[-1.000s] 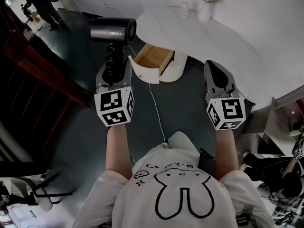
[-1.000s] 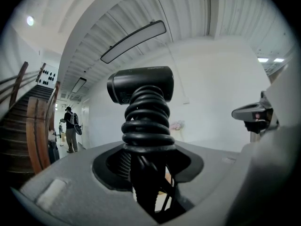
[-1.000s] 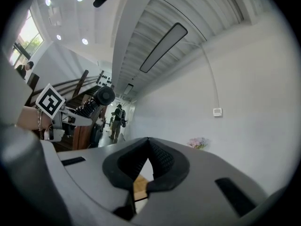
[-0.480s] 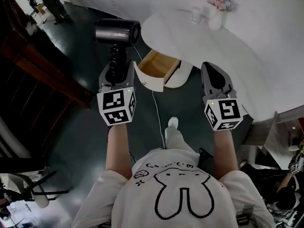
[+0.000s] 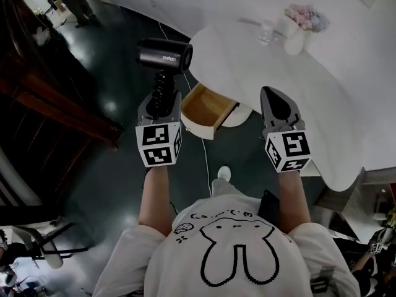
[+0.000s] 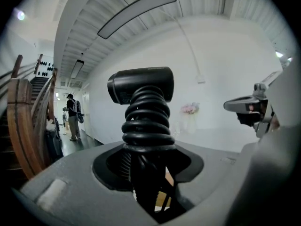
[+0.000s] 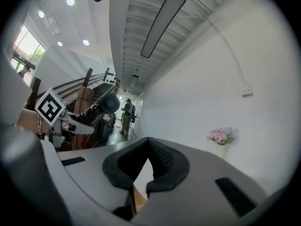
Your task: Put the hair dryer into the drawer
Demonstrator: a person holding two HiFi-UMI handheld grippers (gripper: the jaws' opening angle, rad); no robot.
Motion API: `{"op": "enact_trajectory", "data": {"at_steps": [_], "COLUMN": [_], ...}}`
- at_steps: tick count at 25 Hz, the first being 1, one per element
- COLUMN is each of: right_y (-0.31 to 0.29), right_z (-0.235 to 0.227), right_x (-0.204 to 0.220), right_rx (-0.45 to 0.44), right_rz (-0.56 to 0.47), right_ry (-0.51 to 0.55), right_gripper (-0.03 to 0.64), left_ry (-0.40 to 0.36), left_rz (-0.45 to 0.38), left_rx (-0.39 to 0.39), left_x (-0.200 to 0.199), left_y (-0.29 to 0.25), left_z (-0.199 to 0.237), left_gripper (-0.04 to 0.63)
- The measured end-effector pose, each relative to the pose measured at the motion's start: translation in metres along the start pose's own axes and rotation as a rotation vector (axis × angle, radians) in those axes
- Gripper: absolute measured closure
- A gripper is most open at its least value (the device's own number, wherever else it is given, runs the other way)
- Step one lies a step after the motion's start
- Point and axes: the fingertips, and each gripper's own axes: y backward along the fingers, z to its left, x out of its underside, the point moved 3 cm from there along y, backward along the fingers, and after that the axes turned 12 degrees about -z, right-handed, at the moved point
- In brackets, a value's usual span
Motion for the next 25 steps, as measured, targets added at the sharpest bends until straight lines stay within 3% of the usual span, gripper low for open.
{"op": "enact_trajectory", "data": {"at_steps": [9, 17, 25], "right_y": [-0.077, -0.100, -0.099], "right_z": [-0.044, -0.044, -0.036], "right_x": [0.070, 0.127, 0.168], "right_rx": [-0.062, -0.094, -0.088], "right_rz": [0.090, 0.201, 0.308], "right_ry": [-0.076, -0.122, -0.159], "right_gripper": [0.617, 0.617, 0.617], "left_ry": [0.038, 0.079, 0.103], "left_rz": [0.194, 0.365, 0.521], "left_rx": [-0.057, -0.065, -0.021], "left_x": [0.075, 0.145, 0.204], "left_y": [-0.069, -0.086, -0.078], "left_z": [0.006, 0.009, 0.003], "left_gripper": [0.405, 0.405, 0.405]}}
